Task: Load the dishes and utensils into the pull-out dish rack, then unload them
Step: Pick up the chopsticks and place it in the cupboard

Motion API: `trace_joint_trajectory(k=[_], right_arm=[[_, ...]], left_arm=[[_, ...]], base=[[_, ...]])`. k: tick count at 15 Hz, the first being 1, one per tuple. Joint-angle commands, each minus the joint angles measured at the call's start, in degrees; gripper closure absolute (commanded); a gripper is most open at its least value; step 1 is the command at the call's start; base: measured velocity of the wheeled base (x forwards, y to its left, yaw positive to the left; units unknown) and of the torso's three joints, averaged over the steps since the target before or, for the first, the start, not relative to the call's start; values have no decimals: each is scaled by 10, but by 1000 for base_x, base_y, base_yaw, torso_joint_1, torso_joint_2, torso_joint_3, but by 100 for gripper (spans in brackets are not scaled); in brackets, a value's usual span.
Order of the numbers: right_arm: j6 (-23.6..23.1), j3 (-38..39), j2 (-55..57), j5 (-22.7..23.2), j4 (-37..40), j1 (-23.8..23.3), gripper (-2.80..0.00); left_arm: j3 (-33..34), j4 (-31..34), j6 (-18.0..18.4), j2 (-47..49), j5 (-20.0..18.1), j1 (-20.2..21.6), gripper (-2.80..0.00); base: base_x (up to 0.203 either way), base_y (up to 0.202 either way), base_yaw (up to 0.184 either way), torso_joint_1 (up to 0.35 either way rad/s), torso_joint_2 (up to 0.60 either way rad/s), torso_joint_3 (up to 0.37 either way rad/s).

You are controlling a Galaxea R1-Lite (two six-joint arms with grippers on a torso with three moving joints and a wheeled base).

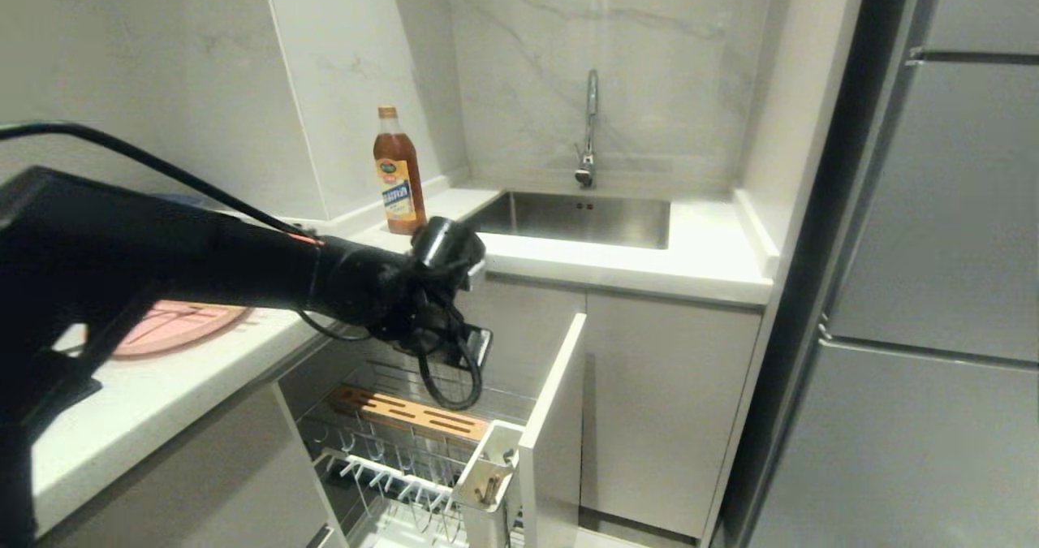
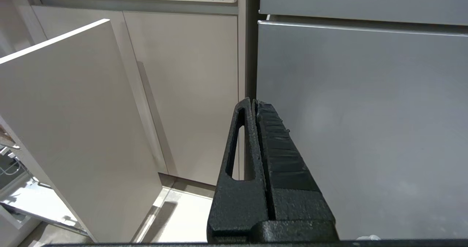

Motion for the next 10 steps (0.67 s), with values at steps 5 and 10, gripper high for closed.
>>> trace_joint_trajectory(k=[5, 10], right_arm=[[0, 0, 0, 0, 0, 0, 0], [0, 0, 0, 0, 0, 0, 0]], left_arm=[[-12, -1, 3, -275, 16, 67, 0], [42, 1, 52, -563, 12, 102, 0]], base=[[0, 0, 0, 0, 0, 0], [0, 0, 0, 0, 0, 0]])
